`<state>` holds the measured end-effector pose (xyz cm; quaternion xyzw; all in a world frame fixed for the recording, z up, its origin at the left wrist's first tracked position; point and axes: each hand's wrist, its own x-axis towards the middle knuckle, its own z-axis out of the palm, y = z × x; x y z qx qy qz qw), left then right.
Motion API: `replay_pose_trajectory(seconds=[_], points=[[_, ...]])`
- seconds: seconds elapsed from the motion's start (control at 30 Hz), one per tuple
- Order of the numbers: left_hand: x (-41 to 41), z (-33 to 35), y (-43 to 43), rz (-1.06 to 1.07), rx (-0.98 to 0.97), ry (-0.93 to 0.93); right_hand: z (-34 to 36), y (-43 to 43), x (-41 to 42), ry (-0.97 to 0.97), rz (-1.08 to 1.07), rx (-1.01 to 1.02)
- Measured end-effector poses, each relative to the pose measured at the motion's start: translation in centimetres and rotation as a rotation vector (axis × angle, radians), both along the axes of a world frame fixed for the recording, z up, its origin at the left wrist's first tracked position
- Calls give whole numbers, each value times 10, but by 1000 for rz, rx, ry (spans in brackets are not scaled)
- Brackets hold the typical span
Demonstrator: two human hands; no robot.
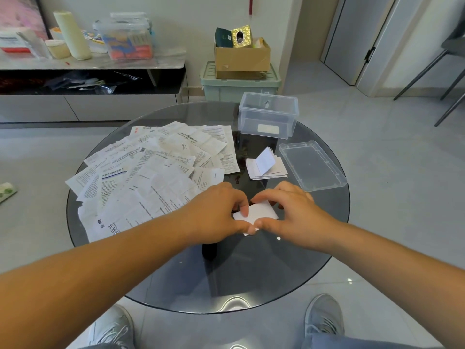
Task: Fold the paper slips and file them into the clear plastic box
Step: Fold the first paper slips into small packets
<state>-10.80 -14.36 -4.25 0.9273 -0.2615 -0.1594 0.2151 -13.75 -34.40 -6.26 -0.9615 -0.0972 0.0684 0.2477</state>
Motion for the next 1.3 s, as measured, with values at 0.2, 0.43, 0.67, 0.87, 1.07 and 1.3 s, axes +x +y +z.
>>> replay_pose_trajectory(seconds=[0.2,0.43,0.67,0.87,1.07,1.3], points=[[2,3,0,0,11,54,6,-9,7,64,37,78],[2,7,4,-15,-19,97,15,-16,17,129,64,68],[-1,6,4,-28,12,-13,17,-20,23,144,63,144],[-1,-1,-4,12,32,-71,20,-23,32,181,70,132],[2,-1,-5,11,27,-63,23,-26,34,219,61,150],[-2,2,-4,-25,65,-106,28,-22,32,234,77,99]])
